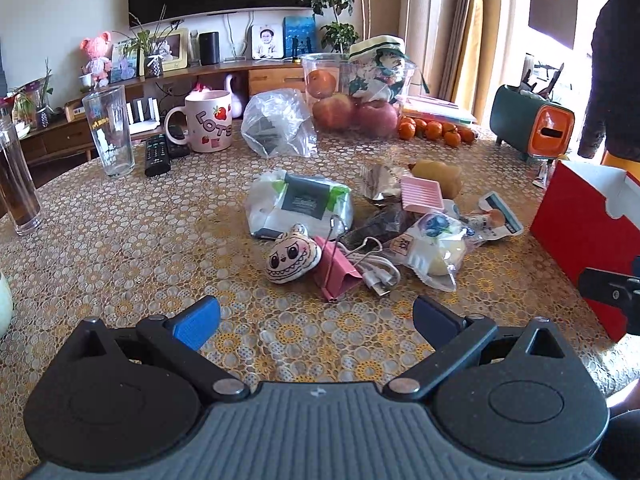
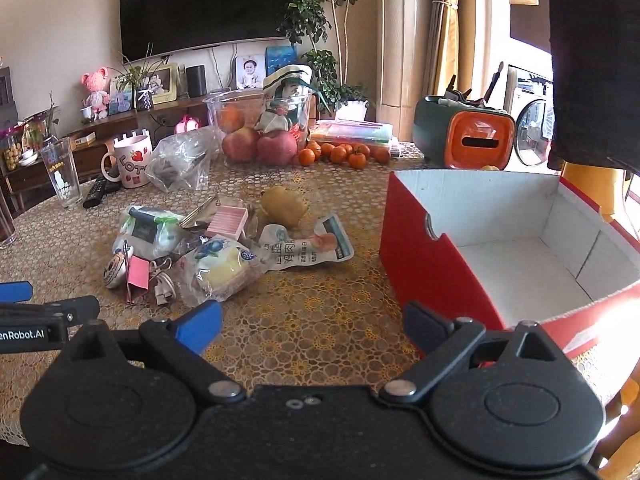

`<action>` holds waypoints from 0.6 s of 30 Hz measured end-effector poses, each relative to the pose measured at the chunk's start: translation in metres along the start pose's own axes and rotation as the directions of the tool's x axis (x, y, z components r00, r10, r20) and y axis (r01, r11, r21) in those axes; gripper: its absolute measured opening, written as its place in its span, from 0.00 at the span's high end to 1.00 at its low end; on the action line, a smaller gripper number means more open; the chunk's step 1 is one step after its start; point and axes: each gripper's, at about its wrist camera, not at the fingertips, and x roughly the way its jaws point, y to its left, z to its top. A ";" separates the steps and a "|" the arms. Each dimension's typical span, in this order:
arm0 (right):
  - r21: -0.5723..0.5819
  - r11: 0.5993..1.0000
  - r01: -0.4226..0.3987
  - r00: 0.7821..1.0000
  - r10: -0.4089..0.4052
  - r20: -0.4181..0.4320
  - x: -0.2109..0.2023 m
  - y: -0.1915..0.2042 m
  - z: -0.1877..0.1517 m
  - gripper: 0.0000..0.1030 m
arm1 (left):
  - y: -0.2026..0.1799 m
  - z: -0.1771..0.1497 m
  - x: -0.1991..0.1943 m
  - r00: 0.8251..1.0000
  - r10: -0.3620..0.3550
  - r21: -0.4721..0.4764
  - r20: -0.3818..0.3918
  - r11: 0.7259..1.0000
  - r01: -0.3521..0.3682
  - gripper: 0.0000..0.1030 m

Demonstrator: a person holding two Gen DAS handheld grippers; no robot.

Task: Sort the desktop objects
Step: 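Move the left tool toward the white plush doll while the right tool approaches the blueberry bread bag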

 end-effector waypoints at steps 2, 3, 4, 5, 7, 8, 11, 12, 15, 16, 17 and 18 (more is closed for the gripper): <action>-0.016 1.000 -0.004 1.000 0.004 -0.010 0.009 0.004 0.001 0.06 | 0.006 0.003 0.010 1.000 0.008 0.000 -0.010 1.000 -0.008 0.00; -0.022 1.000 -0.005 1.000 0.004 -0.016 0.015 0.007 0.001 0.06 | 0.009 0.004 0.014 1.000 0.013 0.001 -0.012 1.000 -0.013 0.00; -0.025 1.000 -0.008 1.000 0.008 -0.019 0.019 0.009 0.001 0.06 | 0.012 0.006 0.018 1.000 0.019 0.001 -0.013 1.000 -0.019 0.00; -0.029 1.000 -0.012 1.000 0.011 -0.021 0.023 0.011 0.002 0.06 | 0.015 0.007 0.022 1.000 0.026 0.002 -0.014 1.000 -0.026 0.00; -0.038 0.999 -0.019 1.000 0.018 -0.022 0.030 0.016 0.003 0.06 | 0.021 0.011 0.030 0.999 0.040 0.007 -0.013 0.999 -0.040 0.00; -0.044 0.999 -0.026 0.999 0.025 -0.021 0.033 0.018 0.004 0.07 | 0.023 0.013 0.034 0.999 0.046 0.008 -0.011 0.999 -0.046 0.00; -0.068 0.997 -0.033 0.999 0.032 -0.017 0.043 0.025 0.008 0.08 | 0.031 0.017 0.046 0.998 0.064 0.007 -0.021 0.998 -0.064 0.00; -0.072 0.997 -0.033 0.999 0.032 -0.016 0.046 0.027 0.010 0.08 | 0.034 0.018 0.049 0.998 0.063 -0.002 -0.027 0.998 -0.063 0.00; -0.076 0.997 -0.032 0.999 0.031 -0.014 0.056 0.032 0.016 0.08 | 0.042 0.025 0.056 0.999 0.041 -0.038 -0.033 0.998 -0.042 0.00; -0.075 0.997 -0.034 0.999 0.033 -0.012 0.059 0.034 0.018 0.08 | 0.044 0.027 0.058 0.999 0.040 -0.045 -0.032 0.998 -0.042 0.00; -0.074 0.997 -0.036 0.999 0.035 -0.008 0.061 0.036 0.021 0.08 | 0.046 0.030 0.059 0.999 0.041 -0.051 -0.030 0.998 -0.042 0.00; -0.075 0.997 -0.037 0.999 0.037 -0.004 0.064 0.038 0.023 0.08 | 0.048 0.032 0.061 0.999 0.042 -0.056 -0.027 0.997 -0.044 0.00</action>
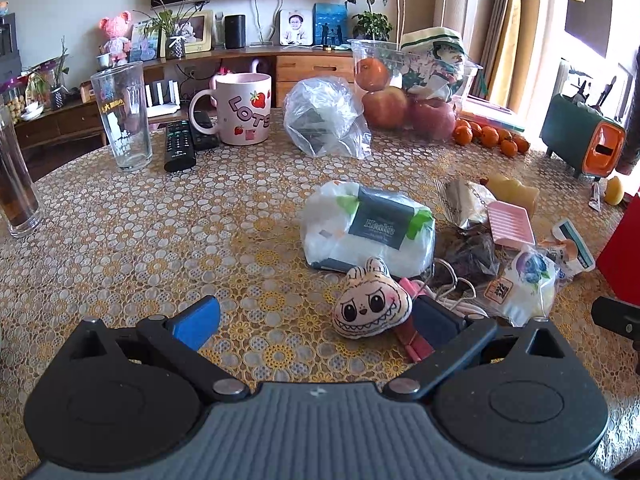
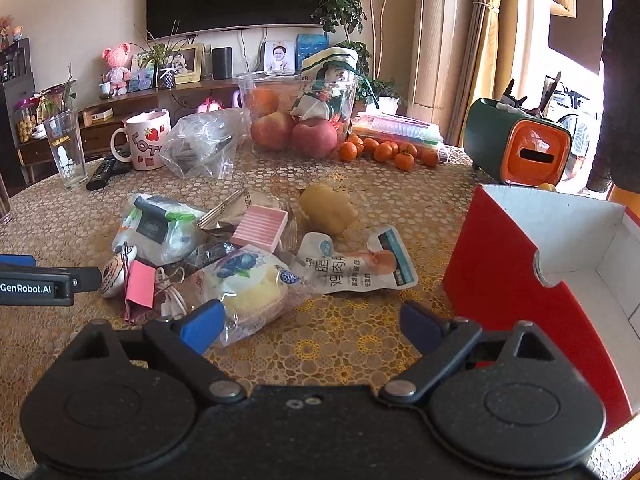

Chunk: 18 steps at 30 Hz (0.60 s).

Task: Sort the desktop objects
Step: 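Move the left tool toward the white plush doll while the right tool approaches the blueberry bread bag, then close the left tool on the plush doll while the right tool grasps the blueberry bread bag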

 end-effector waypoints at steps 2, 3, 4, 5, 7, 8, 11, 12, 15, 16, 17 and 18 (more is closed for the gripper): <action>-0.001 1.000 -0.007 1.000 0.007 0.006 0.006 0.004 0.005 0.08 | 0.002 0.004 0.004 1.000 0.004 -0.004 0.000 1.000 -0.004 0.00; -0.003 1.000 -0.010 1.000 0.010 0.008 0.009 0.007 0.007 0.08 | 0.003 0.005 0.007 1.000 0.004 -0.001 -0.005 1.000 -0.004 0.00; -0.006 1.000 -0.012 1.000 0.012 0.007 0.012 0.009 0.009 0.08 | 0.003 0.005 0.010 1.000 0.006 0.004 -0.013 1.000 -0.006 0.00; -0.008 1.000 -0.014 1.000 0.014 0.006 0.016 0.011 0.010 0.08 | 0.002 0.006 0.013 1.000 0.006 0.008 -0.021 1.000 -0.006 0.00; -0.012 1.000 -0.016 1.000 0.016 0.001 0.023 0.015 0.012 0.08 | 0.001 0.006 0.016 1.000 0.003 0.016 -0.027 1.000 -0.003 0.00; -0.012 1.000 -0.017 1.000 0.017 -0.001 0.027 0.017 0.013 0.08 | 0.001 0.006 0.018 1.000 0.001 0.018 -0.027 1.000 -0.001 0.00; -0.016 1.000 -0.018 1.000 0.018 -0.007 0.035 0.022 0.014 0.08 | 0.001 0.008 0.023 0.999 -0.002 0.019 -0.032 1.000 0.002 0.00; -0.019 1.000 -0.022 1.000 0.022 -0.009 0.038 0.024 0.014 0.08 | 0.002 0.009 0.026 0.999 -0.009 0.014 -0.035 1.000 0.009 0.00; -0.033 0.999 -0.028 1.000 0.027 -0.016 0.045 0.027 0.014 0.08 | 0.002 0.012 0.030 0.998 -0.038 -0.008 -0.043 0.999 0.037 0.00; -0.032 0.999 -0.035 0.999 0.035 -0.022 0.047 0.028 0.014 0.08 | 0.002 0.013 0.031 0.997 -0.054 -0.019 -0.049 0.998 0.053 0.01; -0.027 0.999 -0.043 0.999 0.042 -0.031 0.050 0.028 0.014 0.08 | 0.002 0.013 0.032 0.996 -0.068 -0.031 -0.054 0.997 0.066 0.01; -0.023 0.999 -0.047 0.998 0.046 -0.038 0.052 0.027 0.013 0.08 | 0.002 0.014 0.033 0.995 -0.079 -0.041 -0.056 0.996 0.077 0.01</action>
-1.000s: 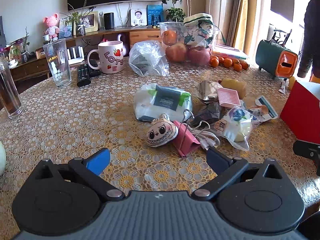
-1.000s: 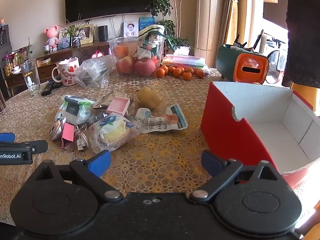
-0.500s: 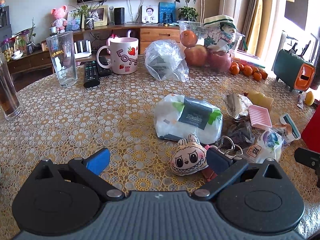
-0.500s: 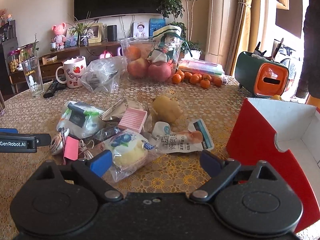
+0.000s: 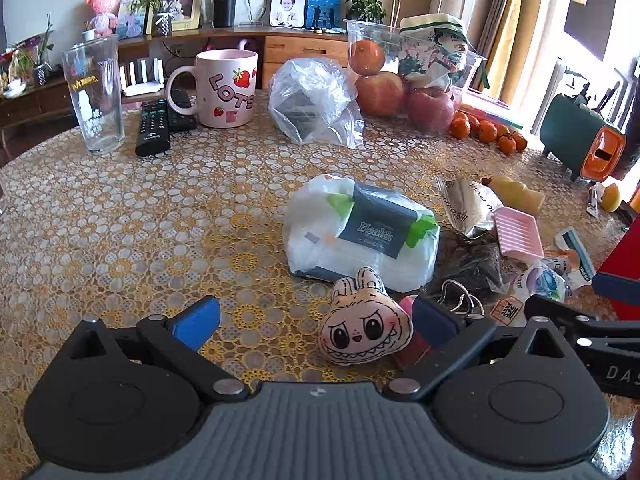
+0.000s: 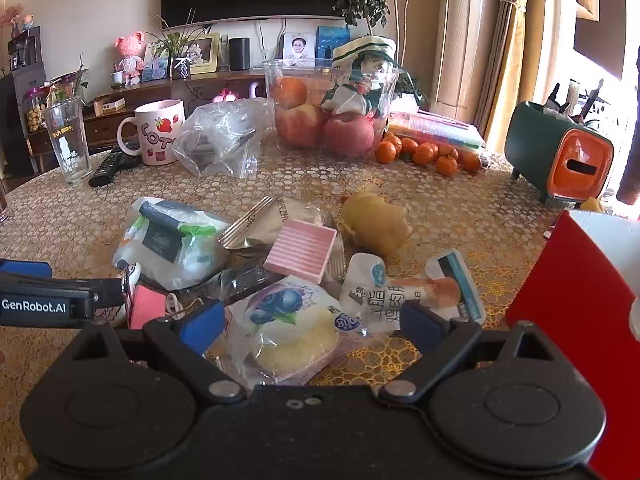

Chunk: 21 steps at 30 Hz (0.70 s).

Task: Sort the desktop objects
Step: 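Close the left tool on the plush doll while the right tool grasps the blueberry bread bag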

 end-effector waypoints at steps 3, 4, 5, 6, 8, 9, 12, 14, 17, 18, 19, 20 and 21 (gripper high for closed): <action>0.002 1.000 -0.010 1.000 0.010 -0.012 0.006 -0.001 -0.001 0.08 | 0.001 0.001 0.005 1.000 -0.010 -0.011 -0.013 1.000 0.010 0.01; 0.001 1.000 -0.011 1.000 0.011 -0.016 0.008 -0.001 -0.002 0.08 | 0.002 0.001 0.007 1.000 -0.012 -0.021 -0.022 1.000 0.011 0.01; 0.001 1.000 -0.012 1.000 0.012 -0.021 0.010 -0.002 -0.003 0.08 | 0.004 0.001 0.009 0.999 -0.015 -0.033 -0.031 0.999 0.014 0.01; 0.002 1.000 -0.013 1.000 0.013 -0.025 0.012 -0.003 -0.004 0.08 | 0.006 0.001 0.012 0.999 -0.021 -0.048 -0.041 0.999 0.019 0.01; 0.002 1.000 -0.022 0.999 0.022 -0.024 0.013 -0.003 -0.005 0.08 | 0.010 -0.001 0.016 0.998 -0.031 -0.068 -0.056 0.997 0.028 0.01; -0.003 1.000 -0.024 0.999 0.024 -0.022 0.014 -0.003 -0.006 0.09 | 0.009 -0.002 0.017 0.998 -0.032 -0.066 -0.056 0.997 0.028 0.01; -0.009 0.999 -0.037 0.999 0.037 -0.022 0.016 -0.002 -0.007 0.11 | 0.001 -0.004 0.017 0.999 -0.025 -0.010 -0.047 1.000 0.025 0.09; -0.009 0.999 -0.039 0.999 0.039 -0.017 0.016 -0.002 -0.007 0.11 | -0.006 -0.007 0.015 0.999 -0.031 0.029 -0.039 0.999 0.032 0.16; -0.014 0.999 -0.047 0.999 0.047 -0.009 0.014 -0.003 -0.008 0.15 | -0.012 -0.008 0.014 0.999 -0.036 0.063 -0.030 0.997 0.038 0.25; -0.016 0.999 -0.050 0.999 0.050 -0.007 0.013 -0.003 -0.008 0.16 | -0.013 -0.009 0.013 0.999 -0.041 0.067 -0.027 0.997 0.043 0.29; -0.017 0.998 -0.053 0.999 0.053 -0.006 0.013 -0.003 -0.008 0.18 | -0.014 -0.009 0.012 0.998 -0.049 0.069 -0.026 0.996 0.051 0.35; -0.019 0.998 -0.059 0.998 0.059 -0.005 0.013 -0.002 -0.008 0.21 | -0.015 -0.010 0.012 0.998 -0.058 0.072 -0.024 0.996 0.060 0.38; -0.023 0.998 -0.065 0.998 0.065 -0.004 0.013 -0.002 -0.008 0.22 | -0.017 -0.010 0.011 0.998 -0.065 0.079 -0.022 0.995 0.067 0.44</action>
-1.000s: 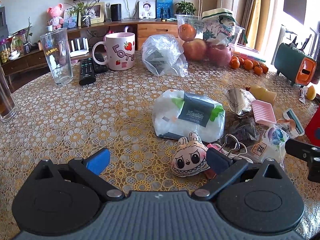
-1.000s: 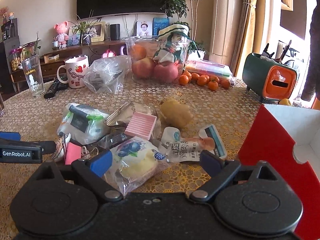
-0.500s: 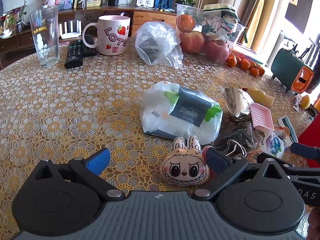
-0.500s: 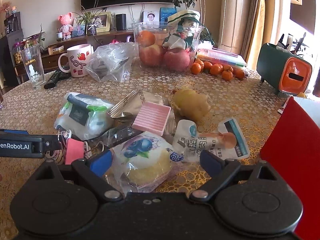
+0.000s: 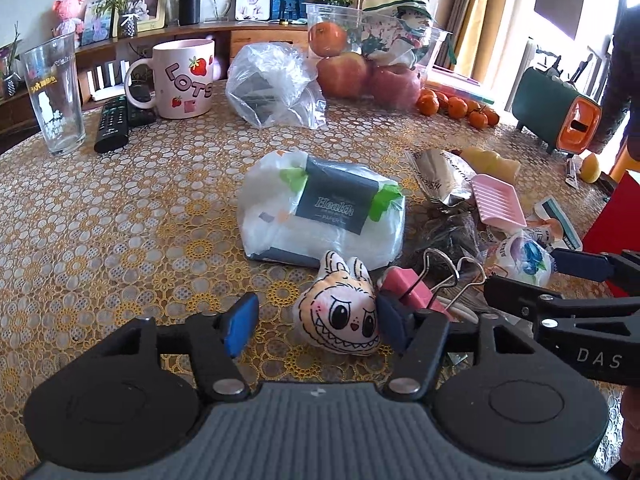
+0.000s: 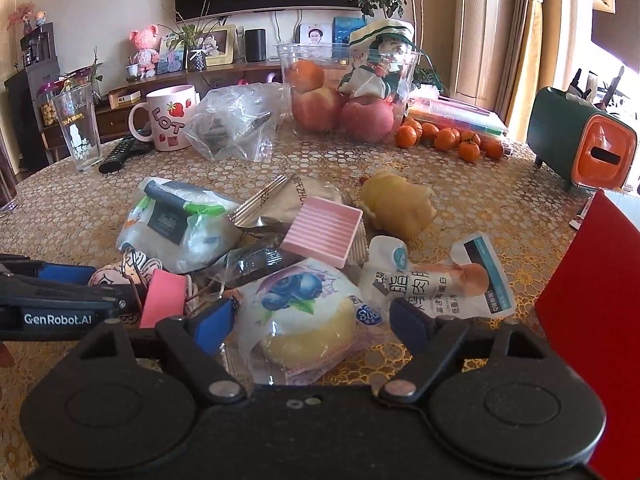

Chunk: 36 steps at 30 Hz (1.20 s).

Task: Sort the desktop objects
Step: 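Close the left tool on the plush doll while the right tool grasps the blueberry bread bag, then carry the plush doll with the left tool while the right tool carries the bread bag into the red box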

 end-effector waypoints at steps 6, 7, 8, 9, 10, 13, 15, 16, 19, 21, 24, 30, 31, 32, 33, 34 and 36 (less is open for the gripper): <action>0.002 0.999 -0.033 0.999 0.033 0.008 -0.004 -0.001 0.001 0.41 | -0.010 -0.002 -0.004 1.000 -0.006 0.035 0.014 0.999 0.006 0.61; 0.000 0.999 -0.034 0.999 0.034 0.006 -0.006 -0.001 0.001 0.42 | -0.010 -0.002 -0.004 1.000 -0.002 0.039 0.016 0.999 0.002 0.62; -0.007 1.000 -0.030 1.000 0.030 0.007 -0.007 0.000 0.000 0.43 | -0.011 -0.002 -0.005 1.000 0.000 0.040 0.017 0.999 0.000 0.62; -0.011 1.000 -0.028 1.000 0.028 0.007 -0.008 -0.001 0.000 0.45 | -0.011 -0.002 -0.006 1.000 0.001 0.039 0.017 0.999 -0.002 0.62; -0.009 1.000 -0.029 1.000 0.029 0.006 -0.010 -0.001 0.000 0.46 | -0.011 -0.003 -0.007 1.000 0.002 0.037 0.017 0.999 -0.003 0.63; 0.013 1.000 -0.028 1.000 0.028 -0.003 -0.015 -0.007 -0.001 0.48 | -0.012 -0.006 -0.012 1.000 0.007 0.029 0.014 1.000 -0.008 0.63; 0.025 0.999 -0.027 1.000 0.027 -0.008 -0.019 -0.011 -0.003 0.48 | -0.012 -0.008 -0.016 1.000 0.009 0.023 0.012 1.000 -0.010 0.63; 0.030 0.999 -0.028 1.000 0.028 -0.011 -0.021 -0.013 -0.004 0.48 | -0.012 -0.009 -0.018 1.000 0.011 0.017 0.013 1.000 -0.011 0.63; 0.048 0.999 -0.026 1.000 0.026 -0.011 -0.030 -0.018 -0.007 0.48 | -0.013 -0.011 -0.027 1.000 0.008 0.001 0.014 1.000 -0.008 0.63; 0.058 0.998 -0.028 1.000 0.028 -0.009 -0.038 -0.022 -0.009 0.49 | -0.015 -0.012 -0.035 1.000 0.006 -0.005 0.015 1.000 -0.006 0.63; 0.068 0.997 -0.030 1.000 0.030 0.003 -0.053 -0.026 -0.009 0.49 | -0.021 -0.014 -0.048 1.000 0.002 -0.005 0.024 1.000 -0.002 0.63; 0.088 0.996 -0.032 0.999 0.031 0.018 -0.085 -0.034 -0.010 0.49 | -0.045 -0.012 -0.077 0.999 -0.024 0.007 0.041 1.000 0.023 0.63; 0.092 0.995 -0.032 0.999 0.030 0.020 -0.091 -0.036 -0.011 0.49 | -0.049 -0.012 -0.082 0.999 -0.028 0.013 0.046 1.000 0.028 0.63; 0.095 0.995 -0.032 0.999 0.030 0.023 -0.097 -0.038 -0.011 0.49 | -0.055 -0.012 -0.087 0.998 -0.035 0.019 0.051 0.999 0.034 0.63; 0.099 0.995 -0.030 0.999 0.028 0.025 -0.103 -0.040 -0.012 0.49 | -0.061 -0.012 -0.092 0.998 -0.043 0.025 0.055 0.999 0.042 0.63; 0.101 0.994 -0.029 0.999 0.026 0.026 -0.109 -0.043 -0.013 0.49 | -0.066 -0.011 -0.097 0.997 -0.050 0.030 0.059 0.998 0.049 0.63; 0.111 0.993 -0.028 0.999 0.025 0.033 -0.123 -0.049 -0.014 0.49 | -0.076 -0.009 -0.106 0.996 -0.066 0.037 0.066 0.997 0.064 0.63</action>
